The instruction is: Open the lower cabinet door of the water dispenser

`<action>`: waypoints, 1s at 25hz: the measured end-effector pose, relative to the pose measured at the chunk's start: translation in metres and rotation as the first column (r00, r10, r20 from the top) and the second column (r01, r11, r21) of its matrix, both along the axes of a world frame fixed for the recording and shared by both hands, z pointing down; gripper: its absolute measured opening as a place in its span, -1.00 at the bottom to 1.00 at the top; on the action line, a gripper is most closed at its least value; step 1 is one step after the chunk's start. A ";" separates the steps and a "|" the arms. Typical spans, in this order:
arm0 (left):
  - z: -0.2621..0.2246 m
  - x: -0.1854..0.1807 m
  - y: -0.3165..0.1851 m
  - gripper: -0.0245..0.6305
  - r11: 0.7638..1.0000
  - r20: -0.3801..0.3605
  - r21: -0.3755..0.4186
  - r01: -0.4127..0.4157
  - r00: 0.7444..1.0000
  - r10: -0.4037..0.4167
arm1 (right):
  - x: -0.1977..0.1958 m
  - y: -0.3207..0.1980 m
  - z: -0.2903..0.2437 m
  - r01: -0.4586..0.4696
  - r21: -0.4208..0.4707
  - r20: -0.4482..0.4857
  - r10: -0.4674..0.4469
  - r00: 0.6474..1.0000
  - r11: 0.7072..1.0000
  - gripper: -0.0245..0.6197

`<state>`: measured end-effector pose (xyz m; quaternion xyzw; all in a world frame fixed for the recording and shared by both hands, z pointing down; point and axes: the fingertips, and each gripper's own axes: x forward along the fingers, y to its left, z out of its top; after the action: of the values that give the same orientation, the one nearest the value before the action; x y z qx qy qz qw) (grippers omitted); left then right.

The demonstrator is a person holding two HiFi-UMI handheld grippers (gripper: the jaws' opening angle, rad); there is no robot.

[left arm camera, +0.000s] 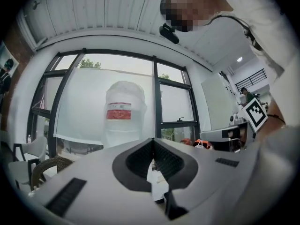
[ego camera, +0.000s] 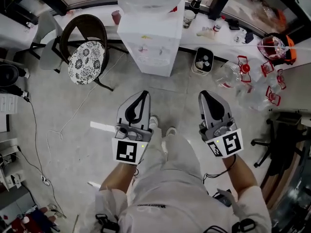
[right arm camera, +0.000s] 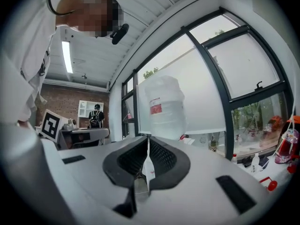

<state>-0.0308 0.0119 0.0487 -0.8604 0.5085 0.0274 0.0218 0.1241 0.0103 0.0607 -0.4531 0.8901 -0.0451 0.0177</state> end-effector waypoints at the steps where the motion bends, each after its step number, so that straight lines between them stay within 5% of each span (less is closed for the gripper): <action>1: 0.018 0.001 -0.009 -0.92 1.000 0.009 0.005 -0.011 1.000 0.011 | -0.002 -0.009 0.017 0.003 0.007 0.001 -0.003 1.000 1.000 -0.85; 17: 0.395 0.024 -0.132 -0.92 0.996 0.027 0.019 -0.087 0.996 0.086 | -0.008 -0.131 0.401 -0.012 -0.035 0.075 0.015 0.997 0.999 -0.85; 25: 0.497 0.043 -0.171 -0.92 0.989 0.024 0.031 -0.144 0.989 0.143 | -0.028 -0.162 0.516 0.002 -0.031 0.042 -0.001 0.999 1.000 -0.85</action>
<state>0.0126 -0.1587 0.5457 -0.8944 0.4446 0.0280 0.0393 0.0964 -0.1516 0.5770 -0.4515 0.8891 -0.0685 0.0293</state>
